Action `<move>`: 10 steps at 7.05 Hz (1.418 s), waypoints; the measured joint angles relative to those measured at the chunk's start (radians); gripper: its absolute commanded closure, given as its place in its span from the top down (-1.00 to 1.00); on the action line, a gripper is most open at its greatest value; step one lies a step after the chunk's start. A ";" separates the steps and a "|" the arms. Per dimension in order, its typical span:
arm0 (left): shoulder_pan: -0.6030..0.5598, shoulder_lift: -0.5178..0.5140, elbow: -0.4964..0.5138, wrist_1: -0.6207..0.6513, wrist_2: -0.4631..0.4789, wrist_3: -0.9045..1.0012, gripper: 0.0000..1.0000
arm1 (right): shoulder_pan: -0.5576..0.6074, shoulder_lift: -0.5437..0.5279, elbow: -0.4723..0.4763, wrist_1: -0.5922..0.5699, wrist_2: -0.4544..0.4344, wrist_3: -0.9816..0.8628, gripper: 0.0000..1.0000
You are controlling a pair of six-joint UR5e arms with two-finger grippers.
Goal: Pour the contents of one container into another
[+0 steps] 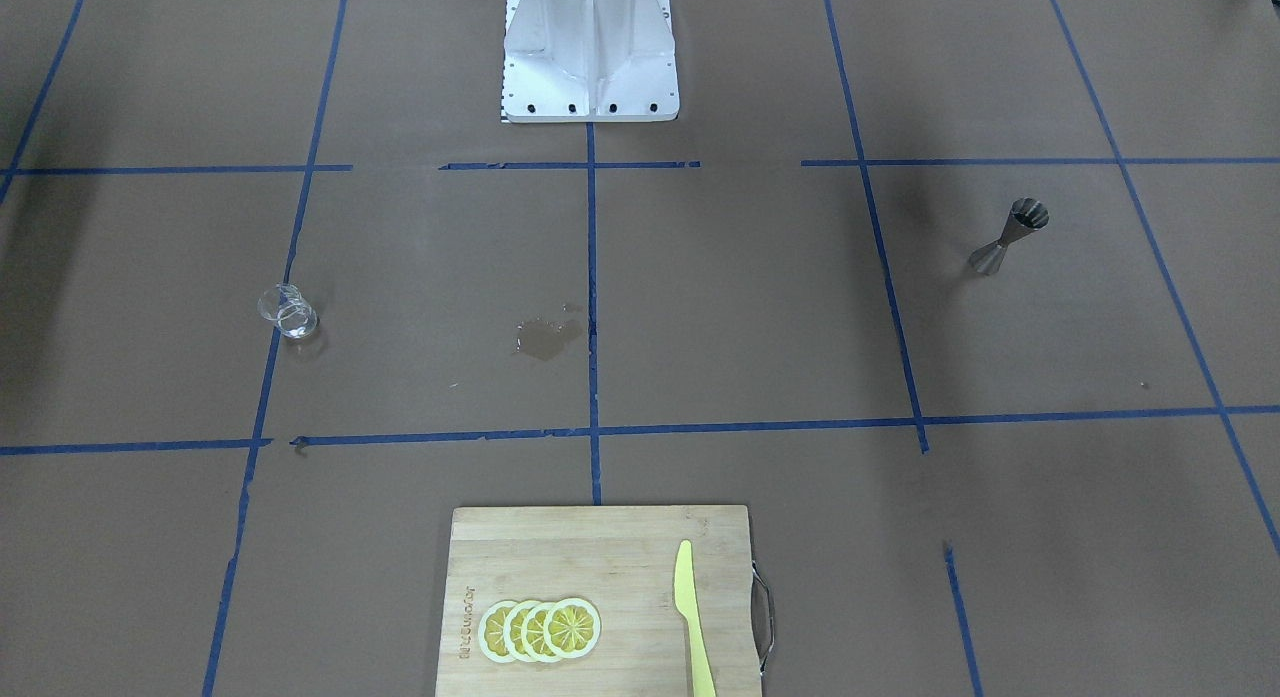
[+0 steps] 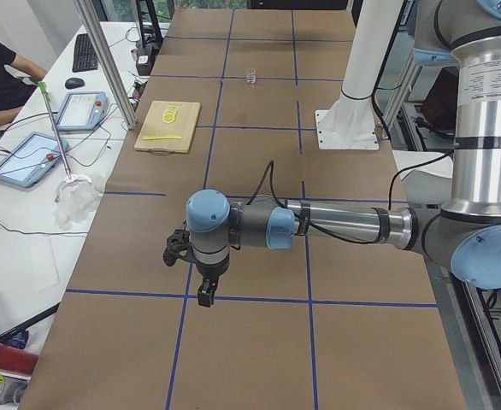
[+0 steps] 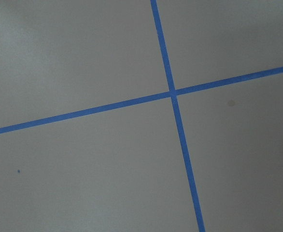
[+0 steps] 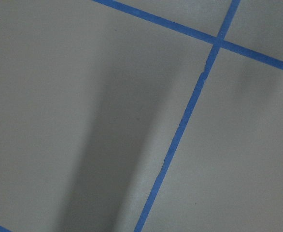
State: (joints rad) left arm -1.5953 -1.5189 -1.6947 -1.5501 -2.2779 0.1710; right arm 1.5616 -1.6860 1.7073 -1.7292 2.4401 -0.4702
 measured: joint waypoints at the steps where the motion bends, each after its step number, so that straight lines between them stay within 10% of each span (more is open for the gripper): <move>1: -0.001 0.017 -0.003 0.010 0.001 0.001 1.00 | 0.000 0.001 -0.001 0.000 -0.001 0.000 1.00; 10: 0.004 0.031 -0.054 0.148 -0.044 0.014 1.00 | 0.000 0.001 -0.012 -0.001 -0.049 -0.003 1.00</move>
State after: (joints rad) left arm -1.5915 -1.4876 -1.7487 -1.4019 -2.3221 0.1852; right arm 1.5616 -1.6853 1.6958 -1.7300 2.3908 -0.4736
